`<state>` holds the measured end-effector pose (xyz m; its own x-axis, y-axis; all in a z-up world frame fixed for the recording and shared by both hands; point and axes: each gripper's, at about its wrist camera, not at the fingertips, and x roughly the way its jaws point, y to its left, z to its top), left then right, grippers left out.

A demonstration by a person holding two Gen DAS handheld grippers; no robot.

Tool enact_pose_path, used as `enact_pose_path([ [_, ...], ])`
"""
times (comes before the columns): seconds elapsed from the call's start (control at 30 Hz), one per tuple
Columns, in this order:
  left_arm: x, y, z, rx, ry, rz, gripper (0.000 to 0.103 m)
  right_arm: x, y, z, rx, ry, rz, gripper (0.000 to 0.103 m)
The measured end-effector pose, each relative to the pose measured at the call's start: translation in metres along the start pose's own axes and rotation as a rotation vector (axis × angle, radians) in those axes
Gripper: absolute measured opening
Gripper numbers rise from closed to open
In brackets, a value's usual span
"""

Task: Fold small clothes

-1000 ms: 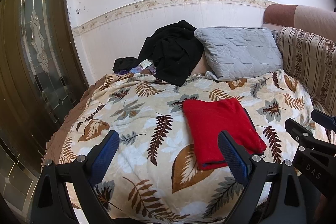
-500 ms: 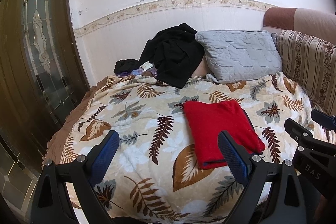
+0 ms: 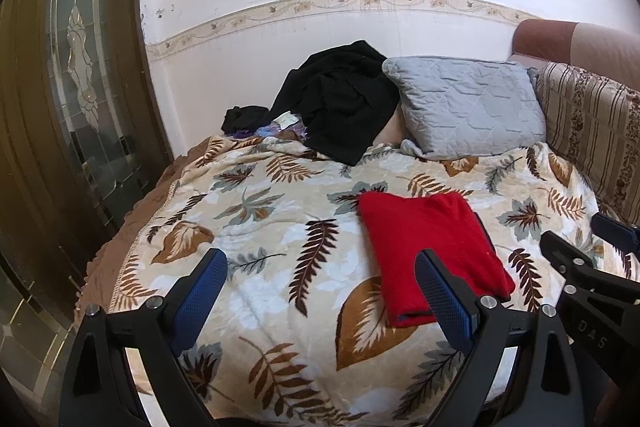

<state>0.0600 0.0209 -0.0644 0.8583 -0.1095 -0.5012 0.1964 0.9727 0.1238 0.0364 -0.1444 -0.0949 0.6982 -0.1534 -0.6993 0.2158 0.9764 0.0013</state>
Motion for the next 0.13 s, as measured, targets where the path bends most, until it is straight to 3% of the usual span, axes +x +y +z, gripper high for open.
enact_pose_path([
  [0.13,0.017,-0.001,0.003,-0.010,0.027,-0.024,0.095,0.019,-0.005,0.006,0.003,0.018,-0.007,0.071],
])
